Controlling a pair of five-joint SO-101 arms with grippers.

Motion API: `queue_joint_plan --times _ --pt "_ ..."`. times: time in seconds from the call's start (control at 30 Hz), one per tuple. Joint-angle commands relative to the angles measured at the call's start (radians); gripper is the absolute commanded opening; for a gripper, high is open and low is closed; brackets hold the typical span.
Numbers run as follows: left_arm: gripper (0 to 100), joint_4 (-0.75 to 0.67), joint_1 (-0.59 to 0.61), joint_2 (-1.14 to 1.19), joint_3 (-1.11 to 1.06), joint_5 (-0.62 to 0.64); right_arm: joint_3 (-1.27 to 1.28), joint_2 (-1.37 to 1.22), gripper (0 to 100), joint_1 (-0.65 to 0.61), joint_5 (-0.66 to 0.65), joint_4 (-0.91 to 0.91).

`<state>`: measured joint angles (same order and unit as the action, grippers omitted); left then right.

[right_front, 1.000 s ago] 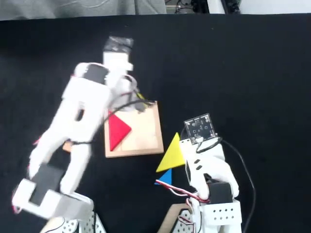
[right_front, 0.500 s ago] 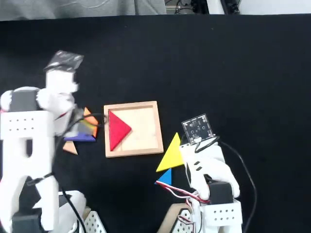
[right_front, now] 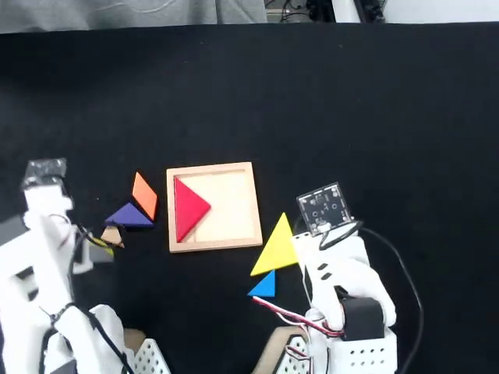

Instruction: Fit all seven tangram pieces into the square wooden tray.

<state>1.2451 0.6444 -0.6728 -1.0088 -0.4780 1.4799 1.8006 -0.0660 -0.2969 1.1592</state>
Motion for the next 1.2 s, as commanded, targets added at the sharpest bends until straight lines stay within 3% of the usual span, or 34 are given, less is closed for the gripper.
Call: queue_joint_plan --times 0.0,0.17,0.33,0.47,0.63,0.73,0.9,1.03,1.17 --pt "30 -0.143 0.005 -0.038 -0.153 0.026 -0.189 -0.024 14.8 0.009 -0.064 0.009" --pt "30 -0.238 0.005 -0.049 -0.222 0.153 -0.426 -0.386 15.0 -0.029 -0.029 0.011" --pt "30 -0.238 0.013 -0.049 -0.225 0.183 -0.559 -0.845 15.2 -0.161 0.123 0.006" --pt "30 -0.239 0.012 -0.049 -0.226 0.183 -0.685 -1.115 15.8 -0.152 0.278 0.046" --pt "30 -0.239 0.007 -0.049 -0.226 0.183 -0.779 -1.247 25.7 -0.173 0.615 0.157" --pt "30 -0.241 0.007 -0.049 -0.226 0.183 -0.743 -1.293 30.7 -0.187 0.789 0.109" --pt "30 -0.241 0.007 -0.049 -0.226 0.183 -0.679 -1.365 44.3 -0.227 0.83 0.052" --pt "30 -0.255 0.007 -0.049 -0.229 0.183 -0.677 -1.406 45.2 -0.308 0.862 0.041" --pt "30 -0.261 0.007 -0.049 -0.239 0.183 -0.67 -1.474 45.2 -0.285 0.904 -0.014"
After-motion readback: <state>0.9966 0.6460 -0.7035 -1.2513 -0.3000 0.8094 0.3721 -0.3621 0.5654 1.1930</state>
